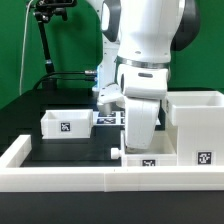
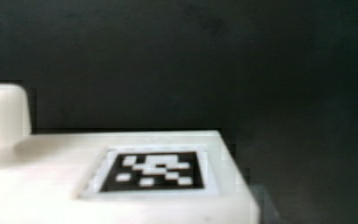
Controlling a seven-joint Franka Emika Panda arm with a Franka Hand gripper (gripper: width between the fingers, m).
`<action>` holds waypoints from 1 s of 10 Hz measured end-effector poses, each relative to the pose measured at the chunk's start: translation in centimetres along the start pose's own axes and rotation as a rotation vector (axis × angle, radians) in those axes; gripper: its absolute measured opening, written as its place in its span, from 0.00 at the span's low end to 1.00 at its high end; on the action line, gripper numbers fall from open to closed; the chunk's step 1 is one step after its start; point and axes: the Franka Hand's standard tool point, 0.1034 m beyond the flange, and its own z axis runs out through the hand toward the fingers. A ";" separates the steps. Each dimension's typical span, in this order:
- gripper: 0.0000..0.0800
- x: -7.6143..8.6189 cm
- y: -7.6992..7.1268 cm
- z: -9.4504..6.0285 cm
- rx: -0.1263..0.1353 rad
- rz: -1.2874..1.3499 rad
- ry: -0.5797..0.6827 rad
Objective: Assemble drawer
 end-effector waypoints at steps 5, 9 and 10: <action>0.06 -0.1 -0.5 0.5 -0.050 0.022 0.018; 0.06 0.4 -0.5 0.4 -0.047 0.010 0.006; 0.06 0.5 -0.5 0.4 -0.040 0.021 0.003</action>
Offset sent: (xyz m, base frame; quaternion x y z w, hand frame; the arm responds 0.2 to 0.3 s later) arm 0.0000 0.0000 0.0000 0.0000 0.0000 0.0000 1.0000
